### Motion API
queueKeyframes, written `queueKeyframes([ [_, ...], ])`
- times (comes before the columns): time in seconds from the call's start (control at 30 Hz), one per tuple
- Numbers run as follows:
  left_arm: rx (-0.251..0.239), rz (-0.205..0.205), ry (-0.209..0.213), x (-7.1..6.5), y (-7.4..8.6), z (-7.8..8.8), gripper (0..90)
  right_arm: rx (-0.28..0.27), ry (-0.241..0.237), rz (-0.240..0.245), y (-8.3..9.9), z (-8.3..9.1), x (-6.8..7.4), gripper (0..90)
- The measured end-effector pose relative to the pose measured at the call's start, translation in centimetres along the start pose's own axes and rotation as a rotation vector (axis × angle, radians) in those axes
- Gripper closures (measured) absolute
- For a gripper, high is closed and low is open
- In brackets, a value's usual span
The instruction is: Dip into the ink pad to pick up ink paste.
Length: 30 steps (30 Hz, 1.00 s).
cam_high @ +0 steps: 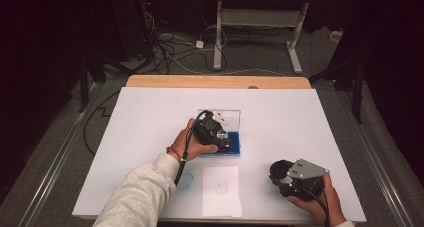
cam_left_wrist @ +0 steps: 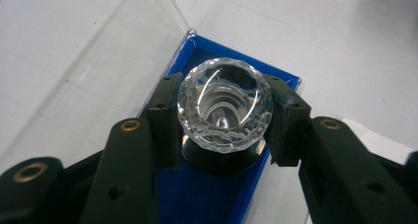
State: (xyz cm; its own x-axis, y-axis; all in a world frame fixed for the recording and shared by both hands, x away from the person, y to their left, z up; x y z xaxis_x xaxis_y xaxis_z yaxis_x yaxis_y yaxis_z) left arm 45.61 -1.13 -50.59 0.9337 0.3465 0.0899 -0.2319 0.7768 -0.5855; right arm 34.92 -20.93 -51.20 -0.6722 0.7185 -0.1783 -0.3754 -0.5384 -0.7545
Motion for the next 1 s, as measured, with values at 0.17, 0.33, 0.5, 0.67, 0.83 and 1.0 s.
queueKeyframes([
  [0.17, 0.014, -0.028, -0.033, -0.1, 0.0, -0.1, 54.4, 0.011, 0.001, 0.008, 0.2, -0.2, 0.0, 38.1],
  [0.33, 0.021, -0.042, -0.054, -0.2, 0.0, -0.1, 54.4, 0.011, 0.004, 0.007, 0.1, -0.1, 0.1, 38.1],
  [0.5, -0.002, -0.019, -0.055, 0.2, 0.0, 0.1, 54.5, 0.011, 0.002, 0.007, 0.1, -0.1, 0.2, 38.0],
  [0.67, -0.099, 0.036, -0.066, 1.2, -0.4, 2.0, 54.5, 0.001, 0.006, 0.001, 0.0, 0.0, -0.1, 38.0],
  [0.83, -0.142, 0.032, -0.097, 1.4, -0.3, 4.3, 54.5, -0.002, 0.01, -0.005, -0.1, 0.1, -0.1, 38.0],
  [1.0, -0.191, 0.033, -0.108, 1.0, 0.2, 6.5, 54.5, -0.017, 0.01, 0.002, -0.3, 0.3, -0.1, 38.1],
])
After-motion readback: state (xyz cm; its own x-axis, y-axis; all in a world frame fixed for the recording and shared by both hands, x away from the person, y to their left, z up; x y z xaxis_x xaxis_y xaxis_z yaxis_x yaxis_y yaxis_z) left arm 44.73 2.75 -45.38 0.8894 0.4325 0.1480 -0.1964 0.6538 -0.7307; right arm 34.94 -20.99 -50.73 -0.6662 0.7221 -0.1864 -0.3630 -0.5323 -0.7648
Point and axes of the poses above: each handheld gripper's, and its own axes: z roughly backward along the jaws, y roughly out of its underside, x roughly to its left, the point moved 10 cm from there along -z, roughly forward along the jaws, and after that the axes turned 6 degrees about -z, right-handed, at the moved point
